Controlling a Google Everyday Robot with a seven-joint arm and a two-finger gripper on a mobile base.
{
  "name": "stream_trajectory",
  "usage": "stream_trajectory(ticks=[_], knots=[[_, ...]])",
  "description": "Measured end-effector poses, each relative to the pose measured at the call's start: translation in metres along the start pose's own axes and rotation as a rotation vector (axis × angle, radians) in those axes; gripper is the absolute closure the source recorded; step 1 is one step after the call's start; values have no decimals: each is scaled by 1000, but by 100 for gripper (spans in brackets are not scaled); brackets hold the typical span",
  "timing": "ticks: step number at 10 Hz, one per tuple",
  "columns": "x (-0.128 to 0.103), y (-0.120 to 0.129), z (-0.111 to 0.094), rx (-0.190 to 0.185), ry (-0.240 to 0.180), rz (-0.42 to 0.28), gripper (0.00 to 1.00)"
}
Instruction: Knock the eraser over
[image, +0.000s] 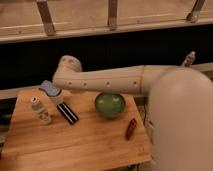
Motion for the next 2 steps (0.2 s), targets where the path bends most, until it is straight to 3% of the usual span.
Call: stream_trajectory(ticks=[2], knots=[[7,-32,-10,6,-54,101,99]])
